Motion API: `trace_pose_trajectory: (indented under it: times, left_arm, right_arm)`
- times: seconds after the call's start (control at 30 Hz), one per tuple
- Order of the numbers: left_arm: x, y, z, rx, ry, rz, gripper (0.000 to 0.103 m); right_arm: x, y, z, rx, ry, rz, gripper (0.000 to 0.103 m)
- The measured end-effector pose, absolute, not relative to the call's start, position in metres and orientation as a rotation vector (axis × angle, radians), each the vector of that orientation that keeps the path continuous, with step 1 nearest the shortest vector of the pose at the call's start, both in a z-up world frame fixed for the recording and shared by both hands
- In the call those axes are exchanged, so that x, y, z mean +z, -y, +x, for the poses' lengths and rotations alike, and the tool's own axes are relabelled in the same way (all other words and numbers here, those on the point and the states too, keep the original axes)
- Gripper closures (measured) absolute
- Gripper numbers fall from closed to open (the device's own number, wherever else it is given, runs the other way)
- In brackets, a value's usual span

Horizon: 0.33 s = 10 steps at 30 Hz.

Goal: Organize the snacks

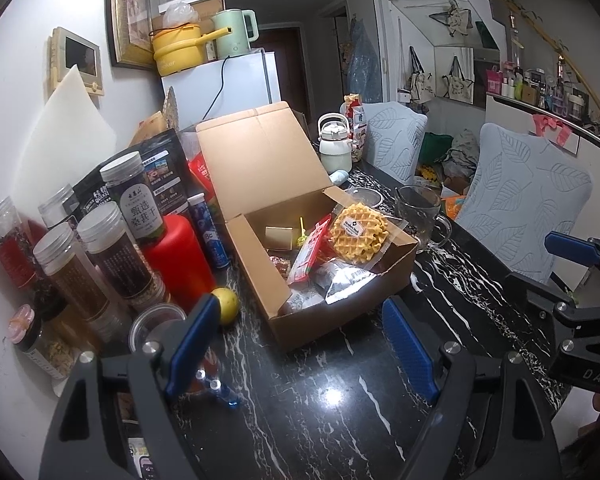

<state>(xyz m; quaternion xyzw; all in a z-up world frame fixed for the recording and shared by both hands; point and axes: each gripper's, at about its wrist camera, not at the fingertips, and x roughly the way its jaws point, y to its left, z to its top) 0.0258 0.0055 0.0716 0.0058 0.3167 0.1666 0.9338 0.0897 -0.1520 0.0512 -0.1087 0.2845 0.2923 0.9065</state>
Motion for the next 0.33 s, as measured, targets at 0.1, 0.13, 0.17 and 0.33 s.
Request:
trace_pose_trajectory:
  times: [0.1,0.13,0.17,0.33]
  left_arm:
    - [0.0711,-0.0058,0.0267,0.342,-0.648,0.011,0.02]
    - [0.0711,-0.006,0.0267,0.342,-0.649,0.011,0.02]
    - [0.071,-0.0061,0.0266,0.341,-0.648,0.01,0.02]
    - [0.0692,-0.005,0.0282,0.349,-0.652,0.012,0.02]
  right_arm:
    - [0.0506,0.1523,0.0905,0.604,-0.588,-0.224,0.027]
    - [0.0499,0.1524,0.0911,0.603,-0.589,-0.224,0.027]
    - [0.0503,0.1518,0.0905,0.602,-0.589,-0.225,0.027]
    - [0.0478,0.1525,0.0928,0.601,-0.596,-0.224,0.027]
